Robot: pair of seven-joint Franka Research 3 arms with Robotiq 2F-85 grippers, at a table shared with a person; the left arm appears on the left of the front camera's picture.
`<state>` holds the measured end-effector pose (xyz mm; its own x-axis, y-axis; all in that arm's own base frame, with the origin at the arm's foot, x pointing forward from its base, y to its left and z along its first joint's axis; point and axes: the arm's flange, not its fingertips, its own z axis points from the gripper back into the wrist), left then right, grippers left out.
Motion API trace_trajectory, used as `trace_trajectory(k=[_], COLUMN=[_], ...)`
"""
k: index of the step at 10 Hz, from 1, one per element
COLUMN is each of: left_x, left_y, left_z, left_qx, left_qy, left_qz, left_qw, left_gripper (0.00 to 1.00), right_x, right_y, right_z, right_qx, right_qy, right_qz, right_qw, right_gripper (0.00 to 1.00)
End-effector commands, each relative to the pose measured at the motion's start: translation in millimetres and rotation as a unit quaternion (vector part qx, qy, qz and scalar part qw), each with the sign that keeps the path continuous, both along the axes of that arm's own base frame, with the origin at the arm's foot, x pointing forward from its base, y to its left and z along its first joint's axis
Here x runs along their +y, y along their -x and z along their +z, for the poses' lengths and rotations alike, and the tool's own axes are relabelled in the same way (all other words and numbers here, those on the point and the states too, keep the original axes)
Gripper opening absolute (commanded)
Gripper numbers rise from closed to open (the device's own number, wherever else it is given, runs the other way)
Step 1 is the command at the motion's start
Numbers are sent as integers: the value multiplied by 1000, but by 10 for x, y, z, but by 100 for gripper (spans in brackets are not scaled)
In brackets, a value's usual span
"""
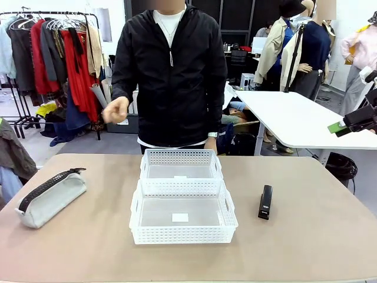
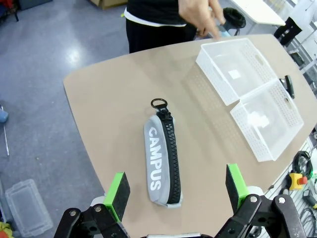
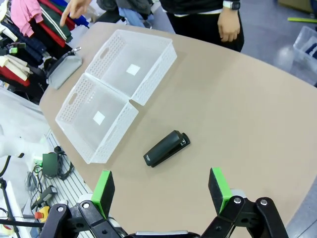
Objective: Distribute items into two baskets.
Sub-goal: Pick up the Pencil pouch that the person points to.
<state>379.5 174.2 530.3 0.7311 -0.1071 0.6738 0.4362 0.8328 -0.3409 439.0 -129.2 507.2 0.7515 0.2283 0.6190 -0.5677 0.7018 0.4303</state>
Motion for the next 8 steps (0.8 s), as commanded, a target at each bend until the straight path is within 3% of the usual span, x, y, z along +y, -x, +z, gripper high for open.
trace_trajectory(k=[1,8], left_x=[9,9], left_y=[10,10], left_z=[7,7], left_qx=[0,0], left_qy=[-4,-4], left_qz=[-1,-1], left_qw=[1000,1000], left_gripper=[100,100], right_x=[-7,-7], right_y=[-12,-12], right_z=[21,21], right_qx=[-1,-1], right_qy=[0,0], right_qz=[-2,-2], right_qw=[1000,1000], right_gripper=[100,100])
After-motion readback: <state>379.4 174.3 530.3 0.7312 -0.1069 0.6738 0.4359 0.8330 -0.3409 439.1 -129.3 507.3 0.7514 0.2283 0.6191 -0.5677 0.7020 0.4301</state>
